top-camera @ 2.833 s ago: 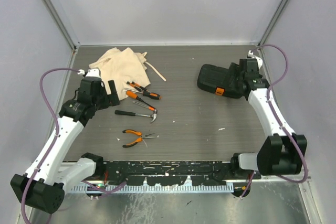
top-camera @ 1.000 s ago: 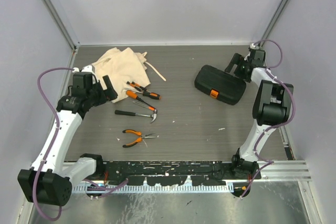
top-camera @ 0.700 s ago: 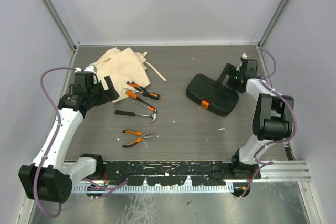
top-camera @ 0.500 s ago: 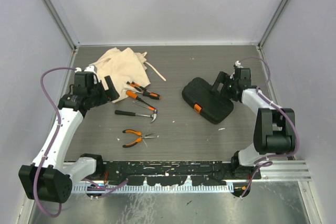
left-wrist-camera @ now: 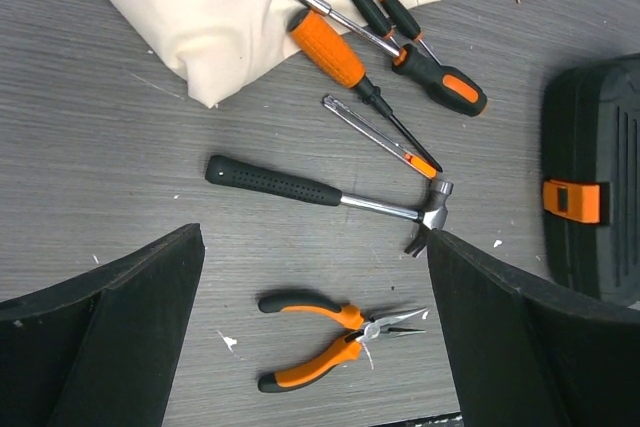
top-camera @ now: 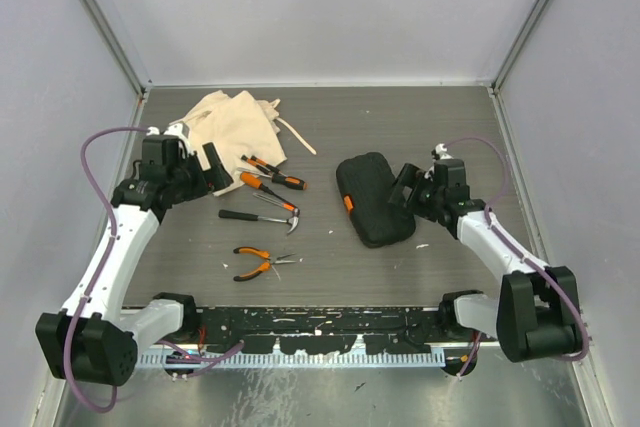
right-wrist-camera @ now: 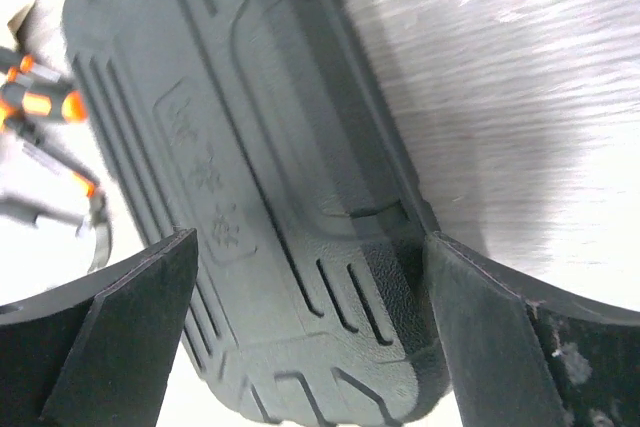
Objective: Sort the tools into containers
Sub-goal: Move the storage box to the center of the board.
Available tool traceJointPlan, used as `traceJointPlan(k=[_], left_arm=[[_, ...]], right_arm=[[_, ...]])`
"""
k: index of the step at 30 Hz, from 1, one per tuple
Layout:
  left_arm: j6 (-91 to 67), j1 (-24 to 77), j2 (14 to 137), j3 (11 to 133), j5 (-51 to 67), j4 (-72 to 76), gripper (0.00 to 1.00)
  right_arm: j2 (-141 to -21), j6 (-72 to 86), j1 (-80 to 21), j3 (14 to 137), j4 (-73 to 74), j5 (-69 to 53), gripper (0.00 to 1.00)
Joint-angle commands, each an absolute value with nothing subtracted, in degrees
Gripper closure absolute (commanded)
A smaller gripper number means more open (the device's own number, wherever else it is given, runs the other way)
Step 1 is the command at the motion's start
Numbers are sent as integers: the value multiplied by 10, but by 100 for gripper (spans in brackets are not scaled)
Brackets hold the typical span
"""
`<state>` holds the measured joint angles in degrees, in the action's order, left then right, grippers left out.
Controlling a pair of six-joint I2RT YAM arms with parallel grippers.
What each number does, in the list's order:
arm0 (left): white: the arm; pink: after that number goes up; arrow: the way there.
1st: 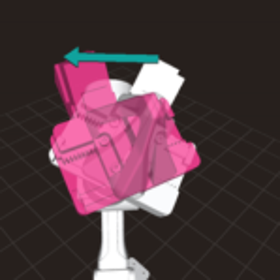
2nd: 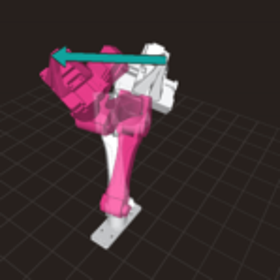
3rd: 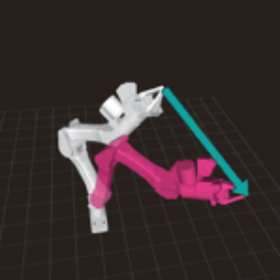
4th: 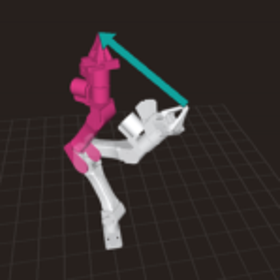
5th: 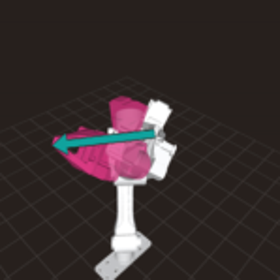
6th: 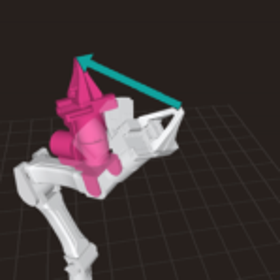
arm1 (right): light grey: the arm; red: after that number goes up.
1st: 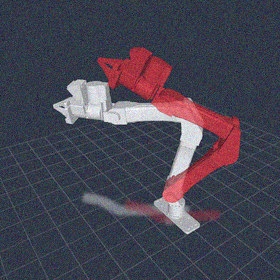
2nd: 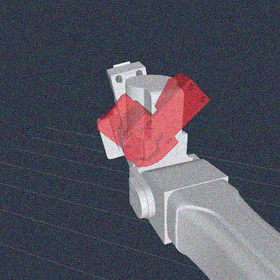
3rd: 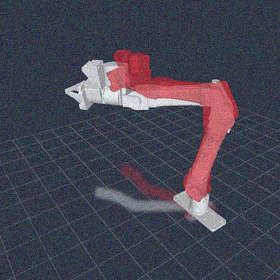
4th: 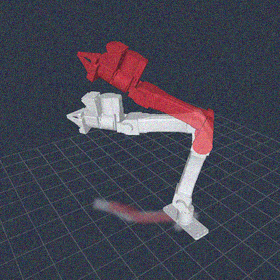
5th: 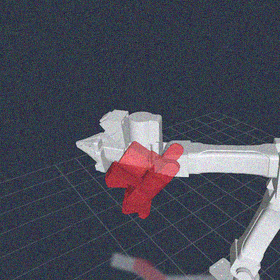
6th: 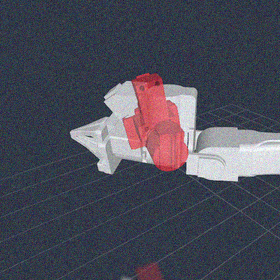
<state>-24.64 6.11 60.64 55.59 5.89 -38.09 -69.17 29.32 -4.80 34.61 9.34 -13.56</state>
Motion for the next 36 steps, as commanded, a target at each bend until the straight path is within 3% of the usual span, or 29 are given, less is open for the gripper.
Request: traceJointPlan(k=[1, 7, 18, 26, 36], left_arm=[[-250, 84, 612, 575, 74, -347, 6], [-298, 190, 627, 570, 19, -315, 5], [-435, 322, 705, 519, 17, -144, 7], [-480, 362, 763, 506, -5, -86, 9], [-472, 364, 733, 464, -23, -78, 8]], right_arm=[[-641, 329, -93, 336, 79, -140, 3], [-644, 270, -93, 369, 102, -58, 2], [-720, 248, -93, 391, 33, -155, 3], [-730, 219, -115, 429, 66, -102, 2], [-749, 158, -186, 481, 130, -20, 0]])
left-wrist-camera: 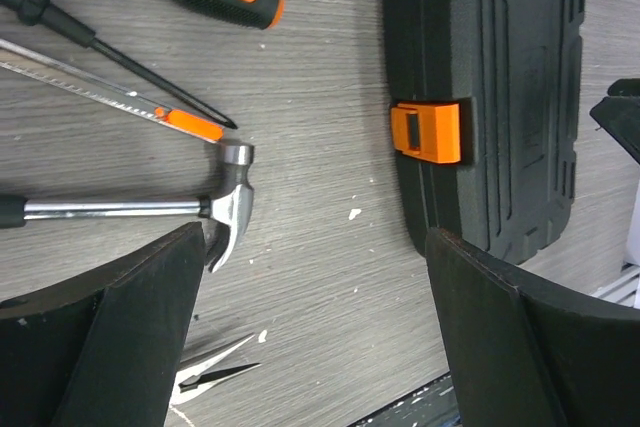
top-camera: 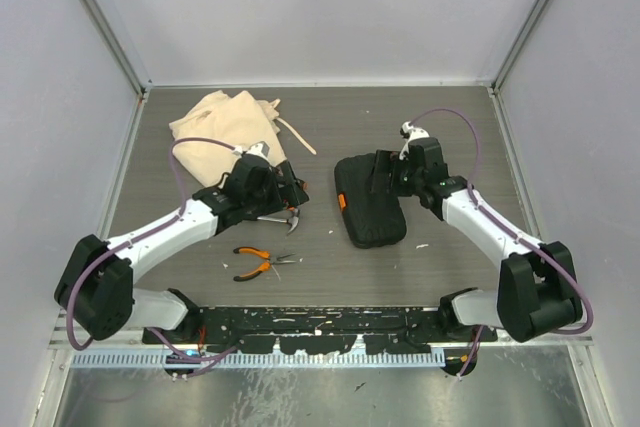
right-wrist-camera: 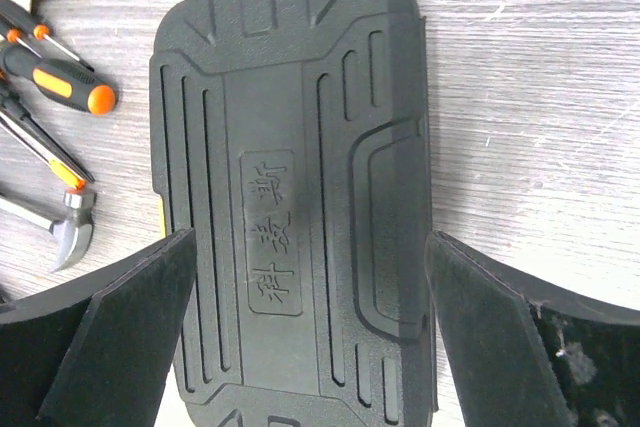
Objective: Sort the tools into containers
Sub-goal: Move the storage box to the center of the board, then adjust the storage box at the center of the board.
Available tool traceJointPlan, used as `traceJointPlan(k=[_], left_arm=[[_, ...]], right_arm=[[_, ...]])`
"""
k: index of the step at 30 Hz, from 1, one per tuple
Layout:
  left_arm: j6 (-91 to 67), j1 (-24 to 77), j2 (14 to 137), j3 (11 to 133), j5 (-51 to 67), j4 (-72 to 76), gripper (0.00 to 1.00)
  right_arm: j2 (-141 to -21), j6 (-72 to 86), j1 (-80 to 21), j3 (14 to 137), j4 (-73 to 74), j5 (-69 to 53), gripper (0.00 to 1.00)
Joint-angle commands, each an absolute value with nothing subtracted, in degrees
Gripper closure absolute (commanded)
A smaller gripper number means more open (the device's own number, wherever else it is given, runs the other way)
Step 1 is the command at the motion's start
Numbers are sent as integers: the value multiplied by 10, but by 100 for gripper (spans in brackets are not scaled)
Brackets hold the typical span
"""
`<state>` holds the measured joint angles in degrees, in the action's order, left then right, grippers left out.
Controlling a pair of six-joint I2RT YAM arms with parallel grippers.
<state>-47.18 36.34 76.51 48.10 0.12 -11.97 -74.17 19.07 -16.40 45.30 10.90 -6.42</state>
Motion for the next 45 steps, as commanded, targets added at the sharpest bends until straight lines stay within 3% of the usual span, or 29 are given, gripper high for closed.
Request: traceJointPlan(k=[1, 7, 16, 26, 35, 45], left_arm=[[-472, 365, 732, 461, -25, -77, 8], [-490, 365, 737, 447, -23, -57, 7], [-517, 366, 808, 483, 2, -18, 9], [-549, 370, 889, 519, 40, 38, 10], [-578, 371, 951, 536, 72, 91, 11], [-578, 372, 959, 529, 81, 102, 12]], right_arm=[[-752, 156, -192, 484, 133, -13, 0], [-772, 176, -203, 473, 135, 11, 0], [-803, 229, -198, 441, 109, 24, 10], [-808, 279, -94, 366, 63, -38, 18], [-791, 271, -79, 350, 53, -56, 17], [-678, 203, -94, 394, 118, 7, 0]])
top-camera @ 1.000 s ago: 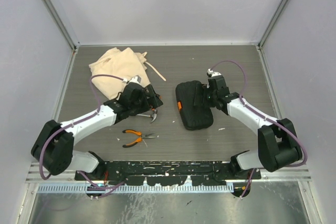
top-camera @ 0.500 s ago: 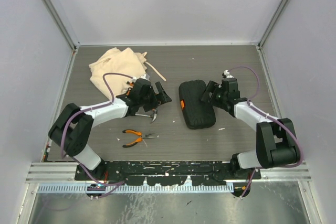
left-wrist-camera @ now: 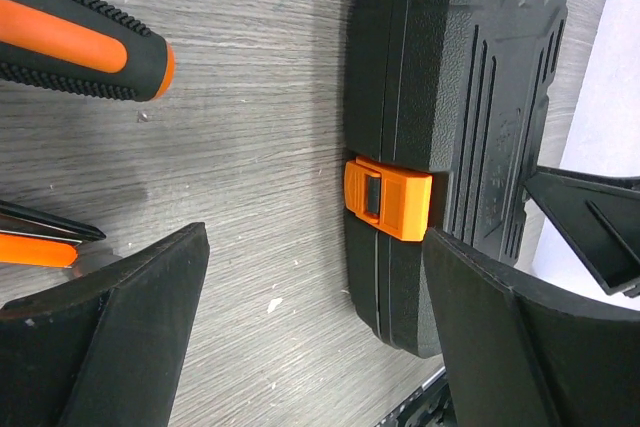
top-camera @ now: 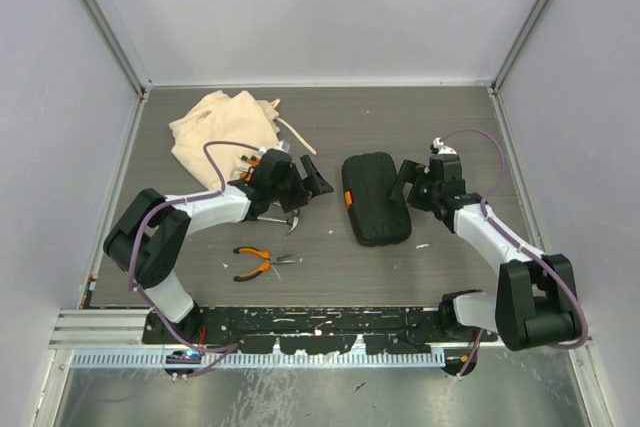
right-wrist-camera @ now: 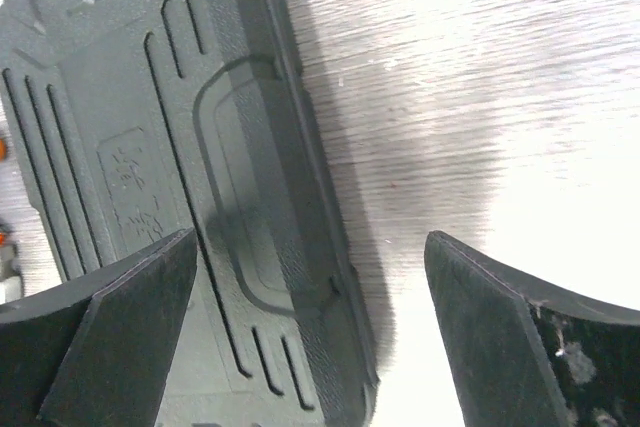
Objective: Sort the tools into containers
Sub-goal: Adjust the storage box at the center of the board.
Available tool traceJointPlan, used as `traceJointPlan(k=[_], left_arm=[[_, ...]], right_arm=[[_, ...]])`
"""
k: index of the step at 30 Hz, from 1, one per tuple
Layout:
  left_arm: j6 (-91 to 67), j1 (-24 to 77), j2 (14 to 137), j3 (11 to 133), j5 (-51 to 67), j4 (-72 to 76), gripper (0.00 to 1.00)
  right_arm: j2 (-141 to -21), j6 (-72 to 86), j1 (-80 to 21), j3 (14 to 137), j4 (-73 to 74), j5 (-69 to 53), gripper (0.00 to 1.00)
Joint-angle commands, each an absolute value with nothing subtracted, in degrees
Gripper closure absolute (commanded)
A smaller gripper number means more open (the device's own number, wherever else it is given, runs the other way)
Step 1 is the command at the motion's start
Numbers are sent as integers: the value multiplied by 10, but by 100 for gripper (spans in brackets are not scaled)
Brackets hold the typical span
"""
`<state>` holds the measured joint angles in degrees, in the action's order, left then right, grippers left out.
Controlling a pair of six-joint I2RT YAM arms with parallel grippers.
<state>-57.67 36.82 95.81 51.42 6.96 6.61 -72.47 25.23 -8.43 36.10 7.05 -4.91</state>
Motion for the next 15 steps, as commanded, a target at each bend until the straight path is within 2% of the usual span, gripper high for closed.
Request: traceJointPlan(k=[1, 7, 15], left_arm=[[-578, 372, 956, 528, 81, 102, 12], [-561, 372, 938, 524, 74, 78, 12], [-527, 371, 874, 491, 38, 29, 12]], right_arm=[[-668, 195, -103, 402, 129, 23, 0], [-655, 166, -184, 449, 181, 91, 0], [-728, 148, -285, 526, 213, 169, 0]])
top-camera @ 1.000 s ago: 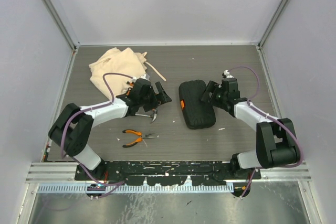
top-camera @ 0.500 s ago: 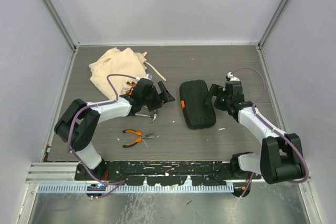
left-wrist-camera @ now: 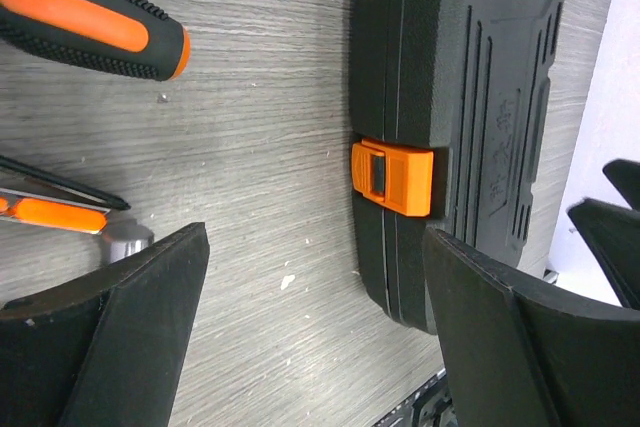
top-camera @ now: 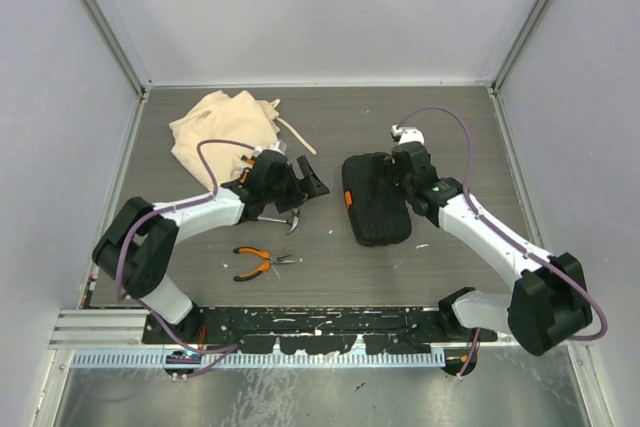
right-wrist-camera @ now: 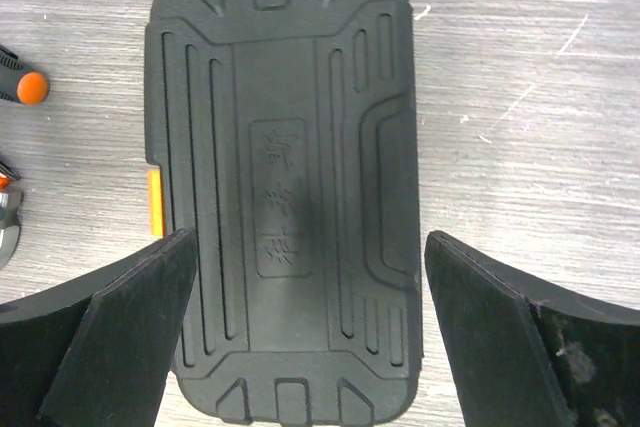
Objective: Sort the tools into containers
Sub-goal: Adjust the storage box at the center of the board.
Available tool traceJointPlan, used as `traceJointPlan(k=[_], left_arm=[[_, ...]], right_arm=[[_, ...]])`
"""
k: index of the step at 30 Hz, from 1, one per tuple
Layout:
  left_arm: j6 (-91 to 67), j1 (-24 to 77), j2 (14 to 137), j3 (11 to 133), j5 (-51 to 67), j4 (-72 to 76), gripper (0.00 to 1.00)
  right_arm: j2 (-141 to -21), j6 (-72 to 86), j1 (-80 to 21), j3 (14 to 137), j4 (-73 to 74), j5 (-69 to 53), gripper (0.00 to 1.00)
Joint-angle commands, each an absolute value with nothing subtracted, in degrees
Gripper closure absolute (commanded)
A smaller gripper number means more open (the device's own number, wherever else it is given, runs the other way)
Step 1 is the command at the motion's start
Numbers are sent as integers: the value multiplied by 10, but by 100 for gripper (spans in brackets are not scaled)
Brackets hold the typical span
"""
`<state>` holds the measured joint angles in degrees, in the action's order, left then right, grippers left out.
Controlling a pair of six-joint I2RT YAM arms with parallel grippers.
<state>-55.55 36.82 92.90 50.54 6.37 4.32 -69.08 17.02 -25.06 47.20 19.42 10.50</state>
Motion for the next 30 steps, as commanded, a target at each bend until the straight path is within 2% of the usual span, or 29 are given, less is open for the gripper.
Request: traceJointPlan(k=[1, 13, 18, 30], left_arm=[[-524, 372, 864, 485, 34, 23, 12], [-503, 371, 783, 437, -4, -18, 11], [-501, 371, 781, 436, -4, -23, 11], [-502, 371, 799, 444, 7, -15, 11]], right_arm=[[-744, 144, -296, 537, 216, 178, 0], [-869, 140, -357, 607, 227, 213, 0], [-879, 141, -359, 601, 232, 242, 0], [-893, 151, -345, 558, 218, 210, 0]])
